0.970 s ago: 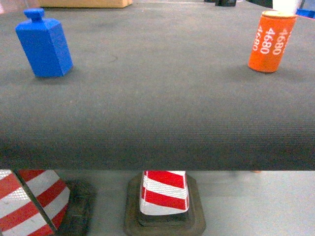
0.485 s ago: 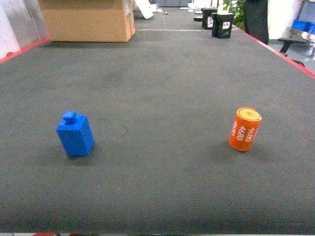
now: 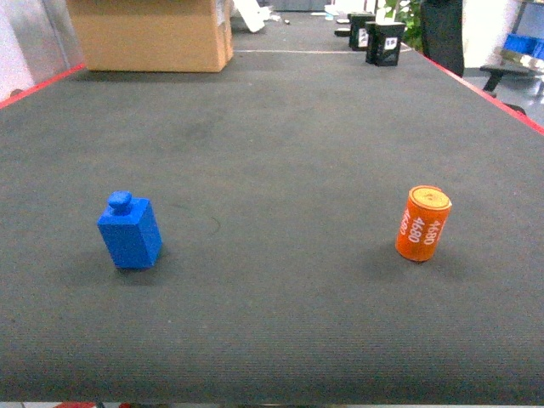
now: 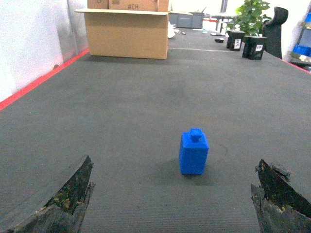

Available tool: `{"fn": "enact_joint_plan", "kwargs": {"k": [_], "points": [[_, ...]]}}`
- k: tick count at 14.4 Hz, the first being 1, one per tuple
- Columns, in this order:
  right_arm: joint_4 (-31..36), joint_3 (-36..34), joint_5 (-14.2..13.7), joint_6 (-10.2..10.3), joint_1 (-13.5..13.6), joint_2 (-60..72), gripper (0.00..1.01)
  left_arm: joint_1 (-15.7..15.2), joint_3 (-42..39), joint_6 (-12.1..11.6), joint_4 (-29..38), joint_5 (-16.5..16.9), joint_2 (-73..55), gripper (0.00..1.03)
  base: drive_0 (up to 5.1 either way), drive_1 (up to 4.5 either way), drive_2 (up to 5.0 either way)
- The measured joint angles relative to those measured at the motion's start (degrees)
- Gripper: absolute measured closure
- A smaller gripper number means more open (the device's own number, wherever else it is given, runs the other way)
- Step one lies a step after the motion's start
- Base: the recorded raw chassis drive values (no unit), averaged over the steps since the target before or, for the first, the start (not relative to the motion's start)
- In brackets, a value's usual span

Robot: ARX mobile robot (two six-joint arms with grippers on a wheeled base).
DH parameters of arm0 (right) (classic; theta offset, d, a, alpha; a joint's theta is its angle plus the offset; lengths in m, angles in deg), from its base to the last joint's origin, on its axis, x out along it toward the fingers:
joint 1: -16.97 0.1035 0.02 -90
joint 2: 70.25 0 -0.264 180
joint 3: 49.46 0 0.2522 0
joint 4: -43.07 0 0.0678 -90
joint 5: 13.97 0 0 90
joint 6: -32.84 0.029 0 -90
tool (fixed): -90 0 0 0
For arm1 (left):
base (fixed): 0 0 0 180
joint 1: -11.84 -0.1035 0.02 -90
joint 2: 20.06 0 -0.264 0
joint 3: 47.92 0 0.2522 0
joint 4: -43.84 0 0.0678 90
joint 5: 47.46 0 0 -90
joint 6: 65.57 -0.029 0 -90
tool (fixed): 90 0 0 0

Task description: Sort blue parts and orange caps into right shelf containers

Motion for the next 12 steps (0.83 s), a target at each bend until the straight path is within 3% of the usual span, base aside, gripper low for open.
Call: {"fn": "enact_joint_plan", "kwargs": {"k": [12], "points": [[0.0, 0.0, 0.0, 0.0, 0.0, 0.0, 0.03, 0.0, 0.0, 0.0, 0.0, 0.0, 0.0, 0.05, 0.0, 0.00, 0.0]]}}
